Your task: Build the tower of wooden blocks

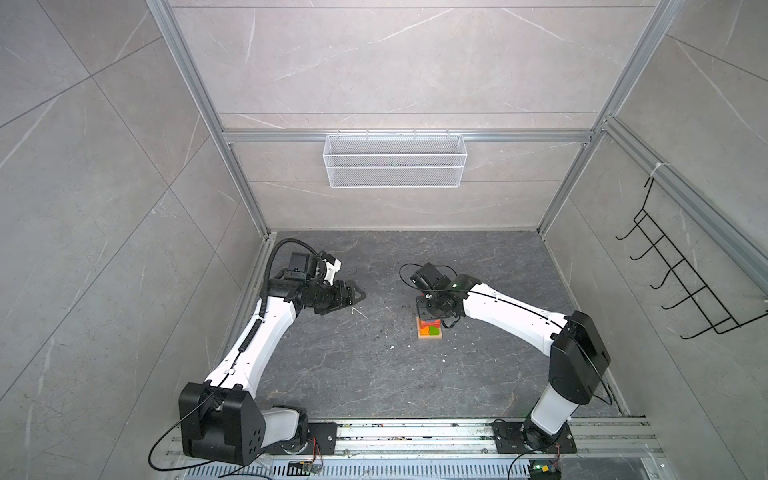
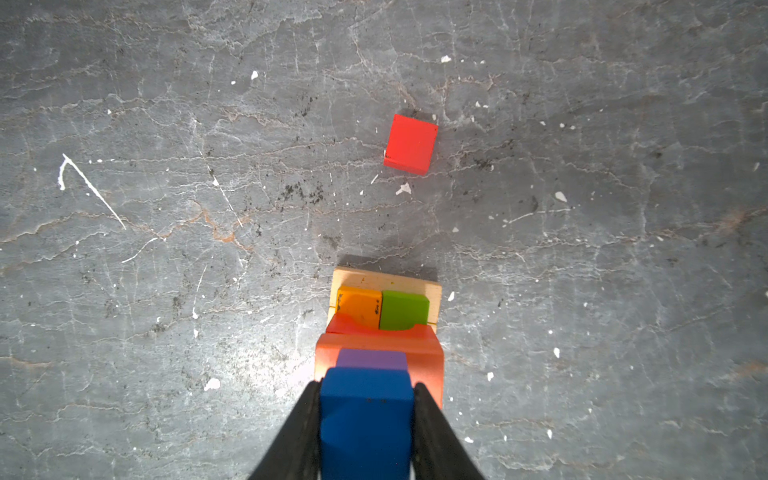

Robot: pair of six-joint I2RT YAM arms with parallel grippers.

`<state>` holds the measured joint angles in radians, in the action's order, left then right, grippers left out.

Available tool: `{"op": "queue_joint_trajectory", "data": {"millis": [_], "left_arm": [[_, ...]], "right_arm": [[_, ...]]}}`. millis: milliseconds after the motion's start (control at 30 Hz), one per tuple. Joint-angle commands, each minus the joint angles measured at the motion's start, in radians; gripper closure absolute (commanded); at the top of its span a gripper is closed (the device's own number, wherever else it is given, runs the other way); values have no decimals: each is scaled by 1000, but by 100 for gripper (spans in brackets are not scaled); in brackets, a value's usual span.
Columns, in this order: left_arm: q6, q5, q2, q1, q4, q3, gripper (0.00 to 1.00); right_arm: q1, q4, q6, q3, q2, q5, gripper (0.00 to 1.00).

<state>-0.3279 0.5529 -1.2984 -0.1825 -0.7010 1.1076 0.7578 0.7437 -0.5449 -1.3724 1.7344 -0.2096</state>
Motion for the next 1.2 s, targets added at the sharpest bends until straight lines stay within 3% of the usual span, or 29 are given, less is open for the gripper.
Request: {"op": "queue_joint_trajectory", "data": {"millis": [0,1167], "left_arm": [[21,25,28,5,20,-2,17],[25,10,27,5,13,-2,17]], "right_arm": [[-5,-1,9,10,16,14,92],[-8,26,-13,11,38,-1,89]]}}
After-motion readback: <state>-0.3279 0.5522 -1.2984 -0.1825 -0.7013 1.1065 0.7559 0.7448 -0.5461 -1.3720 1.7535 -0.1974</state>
